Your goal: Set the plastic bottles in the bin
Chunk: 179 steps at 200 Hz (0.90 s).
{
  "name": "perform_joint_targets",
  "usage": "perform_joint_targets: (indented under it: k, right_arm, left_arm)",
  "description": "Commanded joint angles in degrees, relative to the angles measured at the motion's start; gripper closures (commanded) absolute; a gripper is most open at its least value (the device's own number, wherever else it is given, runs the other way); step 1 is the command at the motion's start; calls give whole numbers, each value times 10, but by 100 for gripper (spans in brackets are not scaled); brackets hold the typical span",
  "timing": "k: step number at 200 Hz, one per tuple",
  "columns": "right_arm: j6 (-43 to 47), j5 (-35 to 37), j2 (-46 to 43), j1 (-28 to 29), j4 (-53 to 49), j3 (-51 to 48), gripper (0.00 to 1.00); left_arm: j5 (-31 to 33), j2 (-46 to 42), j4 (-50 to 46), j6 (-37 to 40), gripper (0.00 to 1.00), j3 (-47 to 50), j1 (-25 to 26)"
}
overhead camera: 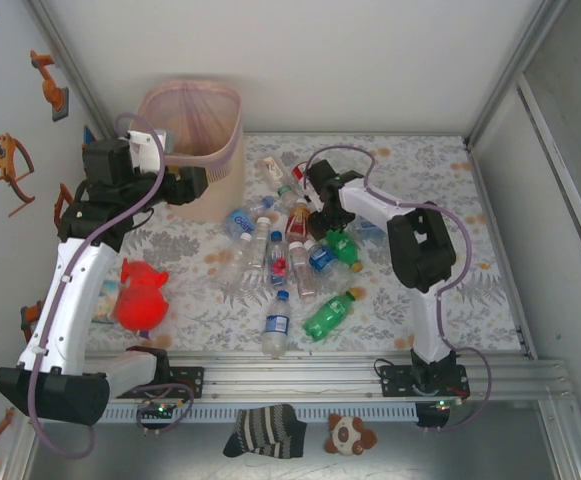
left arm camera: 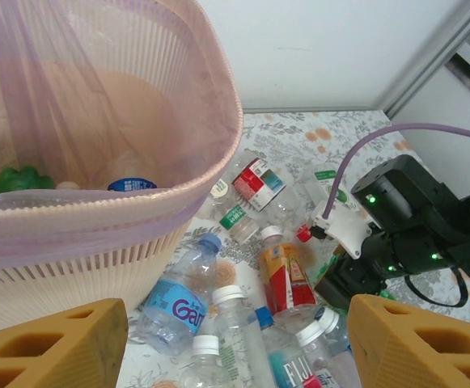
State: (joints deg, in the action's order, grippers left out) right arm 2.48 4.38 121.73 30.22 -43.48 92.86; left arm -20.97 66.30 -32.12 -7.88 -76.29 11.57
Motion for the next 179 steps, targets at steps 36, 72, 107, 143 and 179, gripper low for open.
perform_joint_targets:
  k: [36,72,107,143,179]
  right_arm:
    - [5,10,7,-2,-25,17,38]
    - [3,13,-12,-2,-25,19,44]
    - [-2,17,-49,-2,-29,20,47]
    - [-9,18,-108,-2,-33,22,48]
    - [-19,-11,-179,-2,-22,25,48]
  left_arm:
    - [-3,-5,17,-10,28,4,4]
    - [-1,-9,16,-10,28,6,5]
    - [-9,-13,31,-14,29,16,5]
    - [-53,-17,82,-28,29,35,6]
    - [-110,-14,144,-41,28,49,13]
